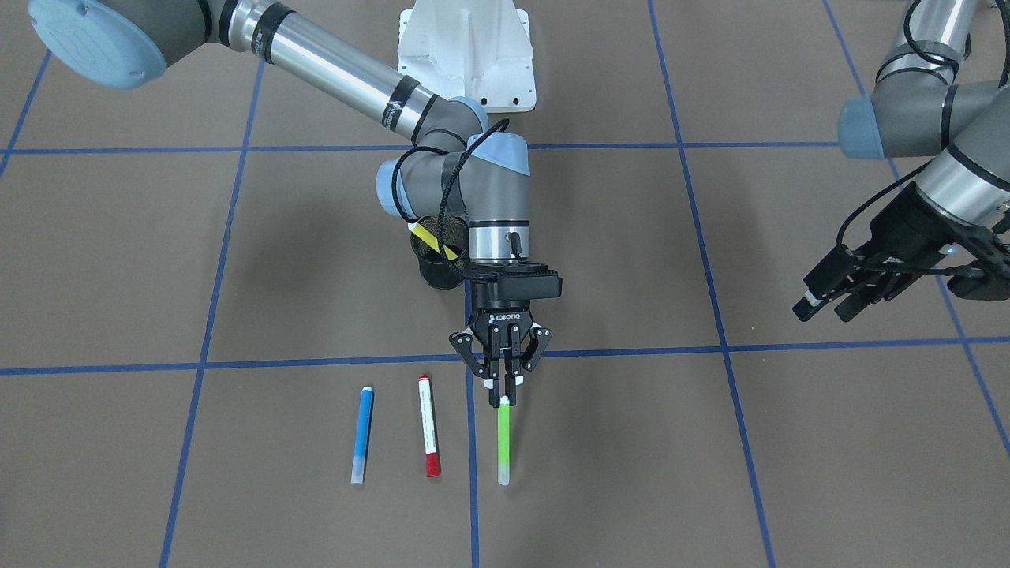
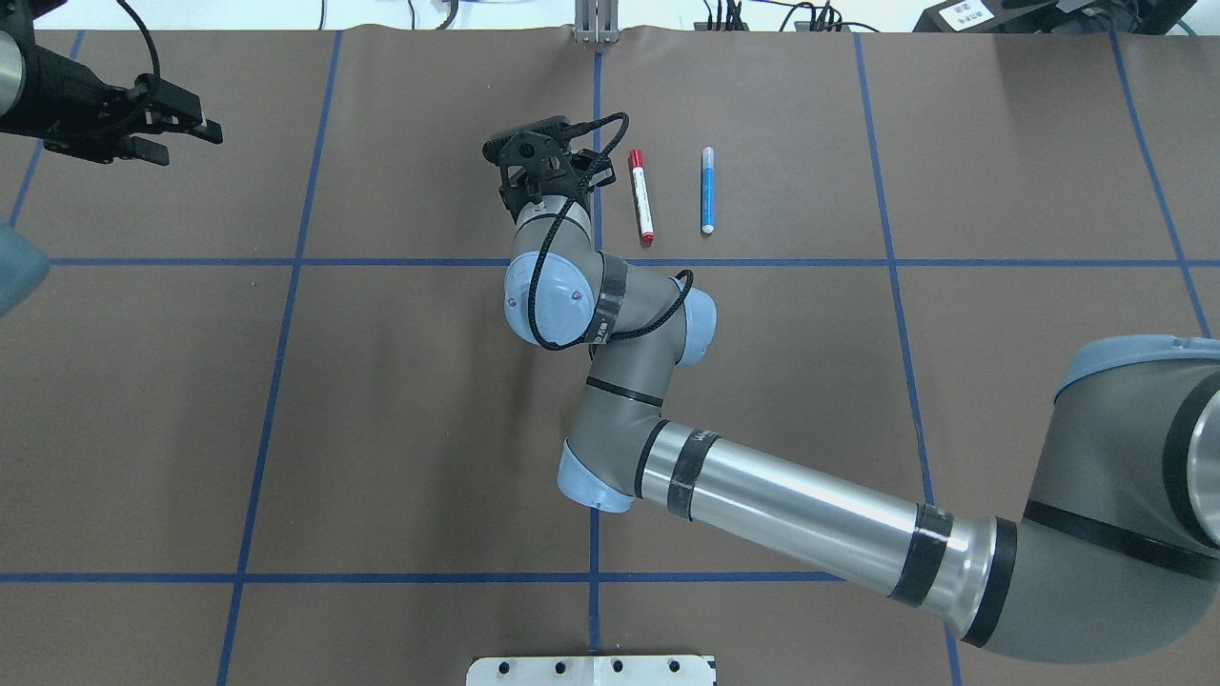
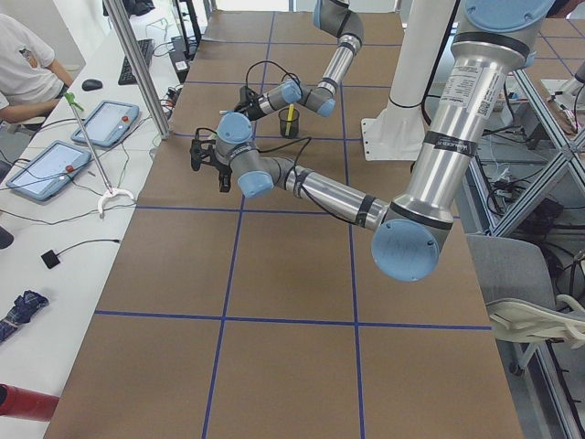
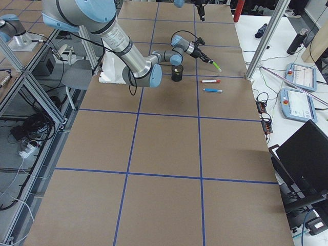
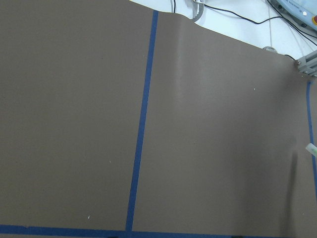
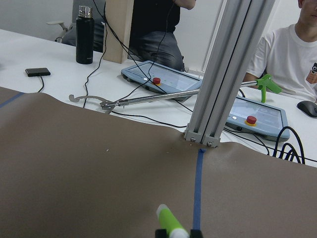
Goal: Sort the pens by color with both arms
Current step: 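Carry the green highlighter beside the red marker and lower it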
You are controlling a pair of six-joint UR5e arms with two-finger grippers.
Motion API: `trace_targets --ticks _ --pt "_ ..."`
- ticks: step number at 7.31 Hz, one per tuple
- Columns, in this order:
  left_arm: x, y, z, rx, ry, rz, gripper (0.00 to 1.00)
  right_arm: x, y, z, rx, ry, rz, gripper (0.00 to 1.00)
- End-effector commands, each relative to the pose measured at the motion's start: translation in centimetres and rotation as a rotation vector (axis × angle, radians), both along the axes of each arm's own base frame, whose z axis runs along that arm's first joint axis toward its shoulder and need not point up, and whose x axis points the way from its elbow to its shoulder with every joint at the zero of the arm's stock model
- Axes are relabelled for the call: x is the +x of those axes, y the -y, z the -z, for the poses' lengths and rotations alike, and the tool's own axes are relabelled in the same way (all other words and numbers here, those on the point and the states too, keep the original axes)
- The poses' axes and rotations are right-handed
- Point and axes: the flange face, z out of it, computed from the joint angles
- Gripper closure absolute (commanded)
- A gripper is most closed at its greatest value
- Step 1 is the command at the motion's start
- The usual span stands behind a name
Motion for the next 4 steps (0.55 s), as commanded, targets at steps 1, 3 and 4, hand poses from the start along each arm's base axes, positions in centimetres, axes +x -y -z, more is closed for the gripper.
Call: trace_targets --ticks 1,3,4 --pt "-0.02 -0.05 -0.05 0.0 0.0 -0.001 0.19 -0.02 -0.03 -0.96 -0.006 -0.013 0.007 1.0" --pt "0.0 -0.01 0.21 0.004 -0.002 -0.001 0.19 0.33 -0.17 -1.08 -0.008 -0.004 0.016 0.74" --pt "-0.01 -0.03 0.29 0.004 -0.003 -0.001 0.19 0.6 -0.39 -1.13 -0.008 0.006 0.024 0.29"
